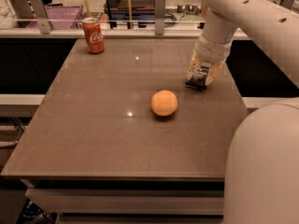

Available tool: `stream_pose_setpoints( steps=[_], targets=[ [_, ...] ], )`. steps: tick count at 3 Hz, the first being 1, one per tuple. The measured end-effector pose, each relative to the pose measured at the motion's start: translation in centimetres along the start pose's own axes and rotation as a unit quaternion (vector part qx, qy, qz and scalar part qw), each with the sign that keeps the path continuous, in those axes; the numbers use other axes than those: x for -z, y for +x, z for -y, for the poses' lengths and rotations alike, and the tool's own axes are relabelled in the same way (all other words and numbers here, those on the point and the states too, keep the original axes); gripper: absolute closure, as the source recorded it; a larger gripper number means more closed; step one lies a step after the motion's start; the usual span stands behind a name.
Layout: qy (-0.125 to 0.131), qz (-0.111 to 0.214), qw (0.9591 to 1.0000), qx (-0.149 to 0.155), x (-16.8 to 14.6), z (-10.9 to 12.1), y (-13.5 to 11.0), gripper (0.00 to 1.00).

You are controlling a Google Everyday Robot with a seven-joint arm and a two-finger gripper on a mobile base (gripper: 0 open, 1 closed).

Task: Move rxbar chocolate near coke can

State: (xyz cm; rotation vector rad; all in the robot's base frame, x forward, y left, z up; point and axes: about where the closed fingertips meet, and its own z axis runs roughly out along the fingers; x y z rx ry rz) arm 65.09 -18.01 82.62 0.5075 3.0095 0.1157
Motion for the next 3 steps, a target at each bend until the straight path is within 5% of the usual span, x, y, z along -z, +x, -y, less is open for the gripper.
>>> stream_pose_setpoints(
  steps=[3],
  targets=[
    [0.010, 0.006, 0.9999, 0.003, 0.69, -0.38, -0.12, 1.00]
  ],
)
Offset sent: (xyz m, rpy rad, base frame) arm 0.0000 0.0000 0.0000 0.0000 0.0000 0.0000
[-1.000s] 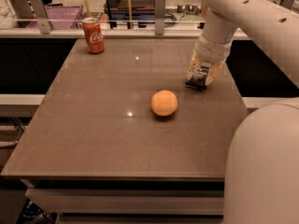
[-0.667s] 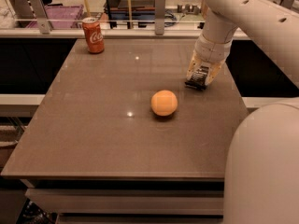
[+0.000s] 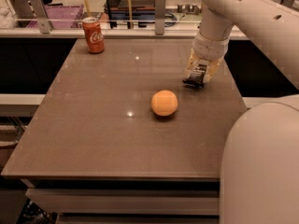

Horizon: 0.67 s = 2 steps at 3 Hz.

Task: Move rxbar chocolate near coke can

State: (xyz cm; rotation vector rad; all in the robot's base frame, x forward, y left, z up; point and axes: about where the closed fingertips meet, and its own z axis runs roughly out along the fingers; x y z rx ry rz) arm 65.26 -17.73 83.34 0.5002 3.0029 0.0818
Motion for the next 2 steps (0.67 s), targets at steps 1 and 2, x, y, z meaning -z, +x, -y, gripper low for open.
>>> stream_pose_setpoints(
  steps=[1, 2],
  targets=[
    [0.025, 0.014, 0.9996, 0.001, 1.8, -0.4, -0.2, 1.00],
    [0.045, 0.028, 0.9986, -0.001, 3.4, -0.8, -0.3, 1.00]
  ],
)
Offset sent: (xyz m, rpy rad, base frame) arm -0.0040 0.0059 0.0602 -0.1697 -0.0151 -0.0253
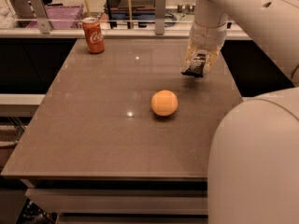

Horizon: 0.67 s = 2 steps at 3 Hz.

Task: Move rxbar chocolate near coke can

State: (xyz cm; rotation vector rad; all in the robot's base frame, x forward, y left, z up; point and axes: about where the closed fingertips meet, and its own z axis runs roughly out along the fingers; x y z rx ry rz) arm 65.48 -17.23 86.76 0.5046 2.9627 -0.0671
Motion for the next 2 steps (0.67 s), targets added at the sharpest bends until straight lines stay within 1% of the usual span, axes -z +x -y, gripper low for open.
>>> stream_pose_setpoints(
  steps=[1, 2],
  targets=[
    [0.008, 0.014, 0.9999, 0.006, 1.5, -0.7, -0.4, 1.00],
    [0.010, 0.025, 0.9995, 0.016, 2.8, -1.6, -0.5, 1.00]
  ],
)
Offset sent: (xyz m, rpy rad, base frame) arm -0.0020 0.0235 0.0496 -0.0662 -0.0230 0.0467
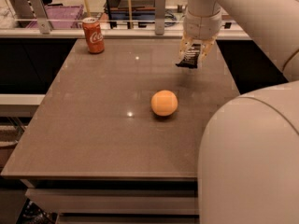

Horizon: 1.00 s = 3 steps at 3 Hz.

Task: Move rxbar chocolate near coke can

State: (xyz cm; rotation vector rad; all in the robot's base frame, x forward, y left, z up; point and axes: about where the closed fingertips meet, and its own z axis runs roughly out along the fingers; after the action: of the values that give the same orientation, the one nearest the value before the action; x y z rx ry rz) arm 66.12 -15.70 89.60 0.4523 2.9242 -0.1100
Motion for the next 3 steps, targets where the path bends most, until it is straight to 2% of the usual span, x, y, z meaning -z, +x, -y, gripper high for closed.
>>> stream_pose_setpoints(
  steps=[1, 3],
  targets=[
    [0.000, 0.013, 0.9998, 0.015, 1.4, -1.4, -0.2, 1.00],
    [0.006, 0.041, 0.9967, 0.069, 3.8, -6.7, -0.6, 1.00]
  ],
)
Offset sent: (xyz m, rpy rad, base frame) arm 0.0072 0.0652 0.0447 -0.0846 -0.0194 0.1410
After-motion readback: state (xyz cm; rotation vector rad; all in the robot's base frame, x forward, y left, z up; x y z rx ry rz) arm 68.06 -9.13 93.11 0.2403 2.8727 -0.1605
